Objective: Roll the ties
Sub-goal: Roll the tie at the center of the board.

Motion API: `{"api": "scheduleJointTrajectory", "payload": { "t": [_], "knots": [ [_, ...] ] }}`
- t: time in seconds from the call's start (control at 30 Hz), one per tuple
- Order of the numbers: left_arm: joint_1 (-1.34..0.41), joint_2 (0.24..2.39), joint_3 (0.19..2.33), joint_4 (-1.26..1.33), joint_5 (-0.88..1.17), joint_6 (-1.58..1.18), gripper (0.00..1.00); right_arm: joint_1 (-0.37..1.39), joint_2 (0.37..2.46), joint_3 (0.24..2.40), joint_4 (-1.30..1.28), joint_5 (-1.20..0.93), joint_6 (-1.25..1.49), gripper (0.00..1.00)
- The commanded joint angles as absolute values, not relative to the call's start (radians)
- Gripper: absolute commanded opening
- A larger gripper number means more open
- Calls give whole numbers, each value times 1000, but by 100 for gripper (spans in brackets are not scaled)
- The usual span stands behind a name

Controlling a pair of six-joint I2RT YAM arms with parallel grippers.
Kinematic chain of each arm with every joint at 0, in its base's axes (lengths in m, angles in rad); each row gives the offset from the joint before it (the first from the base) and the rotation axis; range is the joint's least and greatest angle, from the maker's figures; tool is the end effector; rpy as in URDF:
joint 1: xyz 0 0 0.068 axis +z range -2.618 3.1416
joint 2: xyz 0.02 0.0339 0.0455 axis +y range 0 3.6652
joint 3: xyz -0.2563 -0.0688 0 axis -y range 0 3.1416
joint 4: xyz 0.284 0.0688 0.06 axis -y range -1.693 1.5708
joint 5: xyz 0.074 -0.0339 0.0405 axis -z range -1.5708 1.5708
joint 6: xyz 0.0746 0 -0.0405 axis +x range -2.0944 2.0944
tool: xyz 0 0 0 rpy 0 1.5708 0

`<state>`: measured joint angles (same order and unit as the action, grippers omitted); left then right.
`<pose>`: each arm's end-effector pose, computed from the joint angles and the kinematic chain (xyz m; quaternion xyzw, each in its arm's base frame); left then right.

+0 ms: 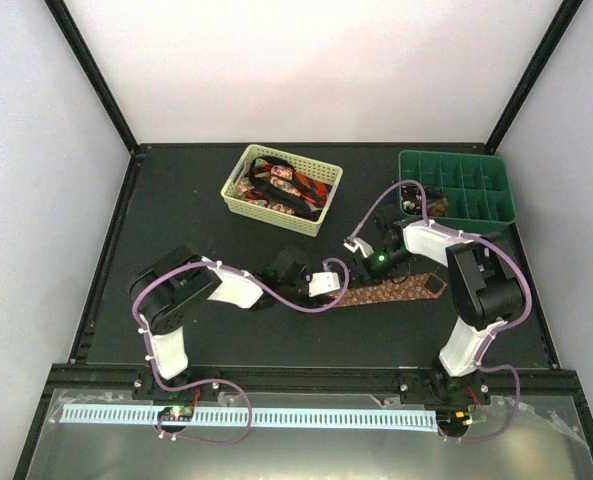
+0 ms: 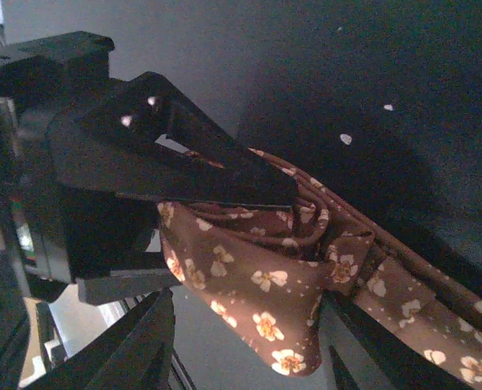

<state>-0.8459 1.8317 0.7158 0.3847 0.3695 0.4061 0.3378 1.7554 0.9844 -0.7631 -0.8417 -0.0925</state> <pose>0.2263 -0.2961 0.0365 0.5866 0.6836 -0.2511 0.3544 0.2807 0.1576 0.0870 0.2022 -0.8899 -0.4074 0.0334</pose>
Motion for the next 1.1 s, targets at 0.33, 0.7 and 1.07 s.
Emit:
{"api": "scheduleJointTrajectory", "payload": {
  "t": [0.33, 0.7, 1.07],
  "knots": [
    [-845, 1853, 708, 255, 337, 412, 45, 355, 1780, 975, -741, -711, -87, 2],
    [-763, 1812, 534, 727, 579, 246, 84, 359, 1890, 918, -680, -682, 5, 2],
    [-787, 1922, 543, 921, 675, 200, 63, 362, 1958, 950, -672, -680, -10, 2]
  ]
}}
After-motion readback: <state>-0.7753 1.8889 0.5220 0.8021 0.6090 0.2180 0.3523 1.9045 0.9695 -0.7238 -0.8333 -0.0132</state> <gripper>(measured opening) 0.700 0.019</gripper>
